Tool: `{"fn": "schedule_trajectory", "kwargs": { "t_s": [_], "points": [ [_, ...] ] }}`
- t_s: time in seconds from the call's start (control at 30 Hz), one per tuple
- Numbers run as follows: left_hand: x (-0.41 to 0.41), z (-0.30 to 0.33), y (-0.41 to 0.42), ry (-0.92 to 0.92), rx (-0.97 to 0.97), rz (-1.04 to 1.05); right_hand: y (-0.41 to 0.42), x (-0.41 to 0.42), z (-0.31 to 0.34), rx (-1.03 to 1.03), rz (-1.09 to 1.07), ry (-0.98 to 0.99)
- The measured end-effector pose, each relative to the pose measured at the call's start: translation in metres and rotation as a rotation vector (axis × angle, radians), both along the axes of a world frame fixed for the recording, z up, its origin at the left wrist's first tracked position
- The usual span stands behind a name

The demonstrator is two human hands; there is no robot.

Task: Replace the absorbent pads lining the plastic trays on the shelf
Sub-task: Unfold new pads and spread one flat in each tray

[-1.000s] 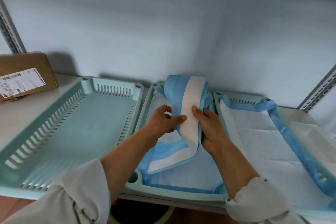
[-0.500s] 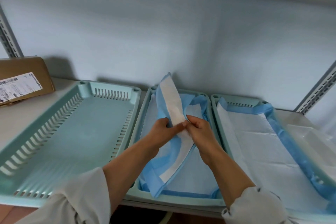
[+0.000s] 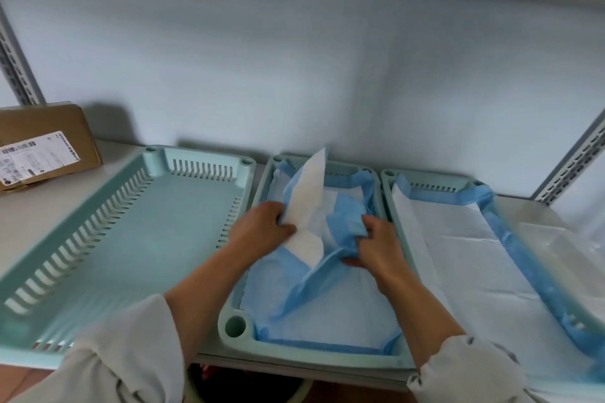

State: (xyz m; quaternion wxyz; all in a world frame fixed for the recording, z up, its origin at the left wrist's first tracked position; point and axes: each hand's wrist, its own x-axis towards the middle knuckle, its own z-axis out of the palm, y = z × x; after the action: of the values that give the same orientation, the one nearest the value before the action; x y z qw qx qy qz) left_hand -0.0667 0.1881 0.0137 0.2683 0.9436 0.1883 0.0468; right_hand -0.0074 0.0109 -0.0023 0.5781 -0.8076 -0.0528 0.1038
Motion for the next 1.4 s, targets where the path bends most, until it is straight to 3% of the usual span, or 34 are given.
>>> {"fn": "schedule_trajectory", "kwargs": {
  "t_s": [0.13, 0.23, 0.3, 0.4, 0.57, 0.67, 0.73, 0.87, 1.03, 1.13, 1.2, 1.3, 1.4],
  "points": [
    [-0.004, 0.023, 0.036, -0.298, -0.072, 0.253, -0.014, 0.019, 0.006, 0.181, -0.279, -0.286],
    [-0.010, 0.023, 0.051, -0.326, -0.206, 0.311, -0.018, 0.026, 0.001, 0.277, -0.353, -0.168],
    [-0.014, 0.019, 0.055, -0.244, -0.133, 0.341, -0.022, 0.028, -0.008, 0.207, -0.355, -0.061],
    [-0.015, 0.006, 0.053, -0.082, 0.015, 0.304, -0.022, 0.020, -0.013, 0.087, -0.186, -0.012],
    [-0.008, -0.012, 0.029, -0.013, -0.020, 0.120, -0.002, 0.001, -0.015, -0.258, 0.152, -0.161],
    [-0.005, -0.021, 0.013, -0.020, 0.371, -0.056, 0.005, -0.005, -0.025, -0.428, 0.292, -0.070],
    [-0.004, -0.024, 0.004, -0.004, 0.509, -0.220, 0.009, -0.007, -0.030, -0.501, 0.304, -0.019],
    [-0.004, -0.035, -0.011, 0.256, 0.330, -0.376, 0.015, -0.008, -0.032, -0.656, 0.299, -0.016],
    [-0.005, -0.054, -0.013, 0.460, 0.284, -0.406, 0.017, -0.005, -0.041, -0.421, 0.048, 0.038],
    [-0.003, -0.056, -0.013, 0.469, 0.235, -0.410, 0.018, -0.004, -0.042, -0.314, -0.034, 0.072],
    [-0.001, -0.055, -0.014, 0.462, 0.193, -0.408, 0.019, -0.006, -0.042, -0.362, 0.004, 0.050],
    [0.001, -0.054, -0.017, 0.431, 0.116, -0.393, 0.022, -0.007, -0.047, -0.536, 0.031, -0.092],
    [0.003, -0.054, -0.020, 0.368, 0.001, -0.360, 0.023, -0.004, -0.046, -0.498, -0.045, -0.238]
  ]
}}
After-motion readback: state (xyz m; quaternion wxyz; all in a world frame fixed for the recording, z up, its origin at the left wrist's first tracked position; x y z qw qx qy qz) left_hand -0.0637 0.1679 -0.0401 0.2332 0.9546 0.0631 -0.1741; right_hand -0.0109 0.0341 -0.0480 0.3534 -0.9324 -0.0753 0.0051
